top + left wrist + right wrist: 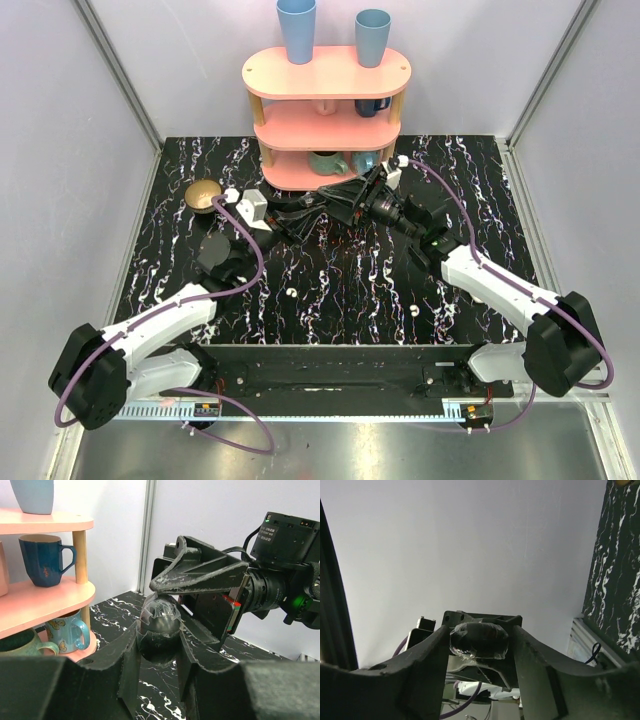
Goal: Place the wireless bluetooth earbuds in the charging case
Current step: Pass from the right arm to the left
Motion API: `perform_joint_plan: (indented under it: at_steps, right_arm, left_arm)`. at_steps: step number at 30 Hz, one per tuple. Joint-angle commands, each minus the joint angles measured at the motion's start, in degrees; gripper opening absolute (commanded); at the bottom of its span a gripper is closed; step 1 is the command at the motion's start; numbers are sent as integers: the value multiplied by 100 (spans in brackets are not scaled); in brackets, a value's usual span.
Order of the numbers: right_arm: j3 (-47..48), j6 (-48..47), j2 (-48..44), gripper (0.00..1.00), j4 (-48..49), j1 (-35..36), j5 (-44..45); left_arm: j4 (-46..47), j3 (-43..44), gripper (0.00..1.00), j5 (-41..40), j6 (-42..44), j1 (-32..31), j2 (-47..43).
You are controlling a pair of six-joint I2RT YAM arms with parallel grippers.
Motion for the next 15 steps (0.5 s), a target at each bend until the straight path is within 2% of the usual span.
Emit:
perform_joint_plan:
  at_steps: [1, 4, 7, 12, 15]
  right_arm:
    - [195, -819, -268, 68, -27, -121, -125]
    - [519, -1847, -689, 77, -906, -156, 191]
    - [845, -2893, -997, 81, -1750, -156, 604]
    - [1459, -5116, -1288, 81, -2865, -148, 738]
    - [1829, -6242, -1288, 81, -3691, -156, 580]
  left_arm:
    - [404, 140, 0, 57, 61, -24, -67]
    - [449, 52, 0, 30, 62, -32, -164]
    - [440, -36, 0, 48, 35, -24, -295]
    - [947, -255, 0, 223, -350, 116, -375]
    - [1396, -291, 0, 785, -886, 363, -287]
